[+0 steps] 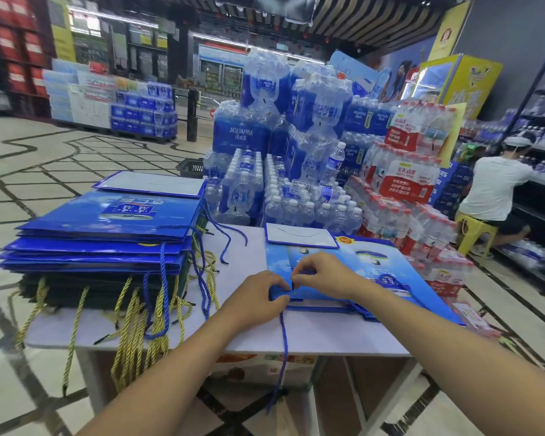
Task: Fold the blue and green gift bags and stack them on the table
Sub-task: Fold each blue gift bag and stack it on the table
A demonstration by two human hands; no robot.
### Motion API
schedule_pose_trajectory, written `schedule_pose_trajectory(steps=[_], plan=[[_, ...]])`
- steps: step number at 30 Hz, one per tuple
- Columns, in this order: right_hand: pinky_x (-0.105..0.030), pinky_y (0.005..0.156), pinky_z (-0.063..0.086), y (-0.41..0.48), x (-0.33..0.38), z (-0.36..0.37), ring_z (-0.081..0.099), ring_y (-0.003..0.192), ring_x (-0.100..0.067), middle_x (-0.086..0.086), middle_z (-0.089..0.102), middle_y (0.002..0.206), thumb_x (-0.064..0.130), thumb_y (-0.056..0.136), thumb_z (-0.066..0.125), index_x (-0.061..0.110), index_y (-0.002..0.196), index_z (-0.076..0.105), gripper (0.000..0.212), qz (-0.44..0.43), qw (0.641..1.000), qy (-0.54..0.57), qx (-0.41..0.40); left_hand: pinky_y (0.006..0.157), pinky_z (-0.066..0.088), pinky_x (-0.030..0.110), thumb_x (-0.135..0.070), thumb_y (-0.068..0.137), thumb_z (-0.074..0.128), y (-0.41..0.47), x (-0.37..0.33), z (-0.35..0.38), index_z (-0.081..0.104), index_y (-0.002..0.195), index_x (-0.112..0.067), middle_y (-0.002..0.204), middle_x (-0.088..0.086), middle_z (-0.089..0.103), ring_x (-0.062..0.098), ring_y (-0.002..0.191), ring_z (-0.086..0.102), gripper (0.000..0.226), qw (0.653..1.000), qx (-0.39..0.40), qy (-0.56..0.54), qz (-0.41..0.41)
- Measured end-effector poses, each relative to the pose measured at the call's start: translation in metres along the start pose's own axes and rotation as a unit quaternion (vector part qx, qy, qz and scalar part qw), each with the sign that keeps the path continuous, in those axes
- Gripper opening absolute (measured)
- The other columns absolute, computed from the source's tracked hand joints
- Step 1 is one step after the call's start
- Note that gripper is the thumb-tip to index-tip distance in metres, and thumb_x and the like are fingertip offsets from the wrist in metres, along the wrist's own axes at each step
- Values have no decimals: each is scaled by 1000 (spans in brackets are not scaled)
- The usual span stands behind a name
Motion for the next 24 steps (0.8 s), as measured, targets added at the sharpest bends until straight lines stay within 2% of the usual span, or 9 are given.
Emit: schedule_pose_trajectory(steps=[5,8,13,16,19,21,24], plan=[[-12,65,42,2,-9,5,58,68,4,9,74,78,22,91,72,20,84,80,11,27,1000,-2,-1,80,46,21,-38,95,62,-1,-1,-1,69,109,-34,105,-18,61,5,88,60,16,1000,-7,7,7],[-15,68,46,0,-10,5,60,73,0,9,74,82,24,91,72,22,86,80,10,36,999,-15,-2,79,44,20,-37,98,61,-1,-2,-1,70,106,-33,101,-17,61,4,89,59,13,1000,-15,8,9],[-25,79,52,1,-6,3,64,89,-5,12,74,95,30,92,69,26,93,79,10,49,996,-79,2,81,43,24,-37,102,60,0,-6,-3,78,107,-26,99,-6,60,6,90,56,22,999,-43,8,4],[-31,86,55,0,-2,3,64,95,-8,11,75,102,31,95,66,26,99,80,16,49,991,-123,20,80,44,29,-35,102,59,-1,-10,-4,80,96,-24,94,-3,59,9,88,55,24,999,-46,22,10],[-26,88,51,-2,1,4,64,100,-9,10,74,108,24,98,60,23,104,80,21,44,992,-113,39,77,44,32,-37,102,58,-4,-11,-4,75,84,-28,85,-6,53,10,83,52,27,998,-43,46,13],[-25,91,49,-3,1,5,63,102,-8,12,73,111,22,98,58,25,106,80,24,43,990,-119,54,77,46,32,-37,100,61,-6,-12,-4,79,98,-28,85,-7,53,9,83,50,21,997,-37,67,20],[-23,95,48,-4,2,5,62,104,-6,11,74,114,20,99,57,24,111,80,26,34,990,-118,67,77,46,27,-32,96,63,-6,-16,-2,77,119,-25,88,-8,52,8,85,49,28,994,-28,101,28]])
Point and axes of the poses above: each hand's wrist, its own y-axis towards the middle knuckle, its own z-axis out of the palm, x = y × z, the point moved 4 cm from there along y, towards the middle knuckle
